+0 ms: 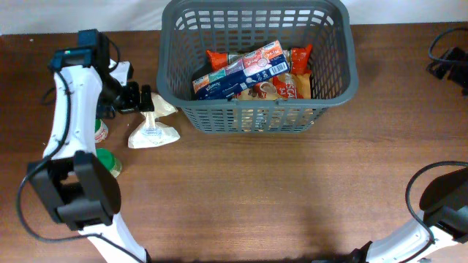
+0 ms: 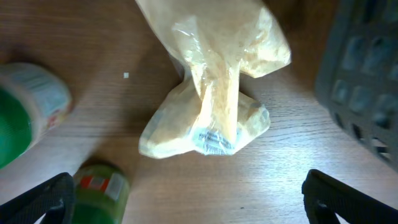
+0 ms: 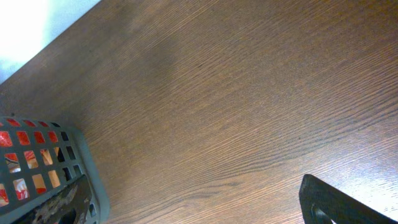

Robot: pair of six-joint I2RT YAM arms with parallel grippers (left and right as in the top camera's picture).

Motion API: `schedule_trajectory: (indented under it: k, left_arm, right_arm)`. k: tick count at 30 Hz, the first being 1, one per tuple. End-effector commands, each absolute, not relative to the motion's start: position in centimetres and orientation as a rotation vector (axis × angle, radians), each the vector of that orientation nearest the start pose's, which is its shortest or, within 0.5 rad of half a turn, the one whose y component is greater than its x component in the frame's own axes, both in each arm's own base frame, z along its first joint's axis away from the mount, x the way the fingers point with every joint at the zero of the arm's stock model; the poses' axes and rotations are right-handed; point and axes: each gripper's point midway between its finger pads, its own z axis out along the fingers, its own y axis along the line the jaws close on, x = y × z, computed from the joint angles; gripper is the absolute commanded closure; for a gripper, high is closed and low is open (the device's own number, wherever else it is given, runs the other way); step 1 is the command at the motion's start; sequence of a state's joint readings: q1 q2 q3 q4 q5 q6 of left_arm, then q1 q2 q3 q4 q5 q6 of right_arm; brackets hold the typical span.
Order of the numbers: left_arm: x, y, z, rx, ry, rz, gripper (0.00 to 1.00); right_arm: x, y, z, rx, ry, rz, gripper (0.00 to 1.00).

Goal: Pack container
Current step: 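Reach the left gripper to the cream snack bag and grasp it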

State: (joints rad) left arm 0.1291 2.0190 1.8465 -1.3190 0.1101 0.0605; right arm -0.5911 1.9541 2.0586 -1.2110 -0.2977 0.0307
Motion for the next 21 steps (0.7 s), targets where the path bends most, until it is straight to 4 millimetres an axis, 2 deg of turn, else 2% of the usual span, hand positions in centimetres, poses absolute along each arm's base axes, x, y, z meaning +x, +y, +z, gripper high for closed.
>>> schedule_trajectory:
  k: [1, 6, 11, 15, 17, 18, 21]
  left_arm:
    - [40.8, 2.5, 9.6, -0.027, 3.107, -0.206, 0.01]
    - [41.2, 1.6, 6.1, 0.007, 3.169, -0.221, 0.00]
    - [41.6, 1.1, 3.8, 0.042, 3.198, -0.205, 0.00]
    - [41.3, 2.1, 2.1, 0.051, 3.242, -0.103, 0.10]
    - [41.1, 2.4, 1.2, 0.052, 3.265, -0.079, 0.11]
    - [41.0, 2.5, 0.9, 0.053, 3.274, -0.070, 0.19]
    - [40.8, 2.5, -0.1, 0.053, 3.298, -0.066, 0.25]
  right_arm:
    - [41.1, -21.2, 24.1, 0.708, 2.488, 0.216, 0.01]
    - [41.1, -21.2, 24.1, 0.707, 2.488, 0.216, 0.01]
    - [41.1, -21.2, 24.1, 0.707, 2.488, 0.216, 0.01]
    - [41.1, -21.2, 24.1, 0.707, 2.488, 0.216, 0.01]
    - [41.1, -21.2, 24.1, 0.708, 2.488, 0.216, 0.01]
    - [41.1, -21.2, 24.1, 0.707, 2.488, 0.216, 0.01]
    - [41.1, -21.2, 24.1, 0.707, 2.488, 0.216, 0.01]
